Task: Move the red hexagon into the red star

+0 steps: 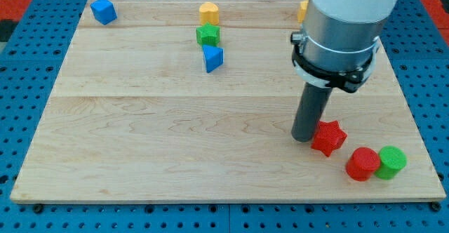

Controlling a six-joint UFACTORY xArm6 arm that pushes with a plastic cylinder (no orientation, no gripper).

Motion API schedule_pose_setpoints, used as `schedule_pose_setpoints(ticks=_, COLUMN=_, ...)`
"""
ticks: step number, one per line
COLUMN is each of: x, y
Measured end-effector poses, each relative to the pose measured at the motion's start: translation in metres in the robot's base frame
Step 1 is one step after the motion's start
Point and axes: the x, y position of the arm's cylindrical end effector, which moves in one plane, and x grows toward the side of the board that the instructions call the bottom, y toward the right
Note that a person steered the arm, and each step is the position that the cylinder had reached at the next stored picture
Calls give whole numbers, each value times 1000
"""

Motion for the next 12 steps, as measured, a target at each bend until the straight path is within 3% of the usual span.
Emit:
schedule_pose_setpoints(ticks=2, x=-9, y=64)
schedule_pose_setpoints(ticks=3, x=-2, y=50)
schedule_pose_setpoints(ticks=4, x=-28, y=38)
schedule_pose_setpoints(ticks=5, x=-82, y=20)
schedule_pose_setpoints(ticks=6, x=-143, y=90)
schedule_pose_setpoints(ticks=7, x=-237, y=142)
schedule_pose_setpoints(ticks=8, x=-303, y=131)
schedule_pose_setpoints(ticks=9, x=-319, y=65)
schedule_pose_setpoints(ticks=10, x=-311, y=57)
schedule_pose_setpoints(ticks=12, x=-238, y=60)
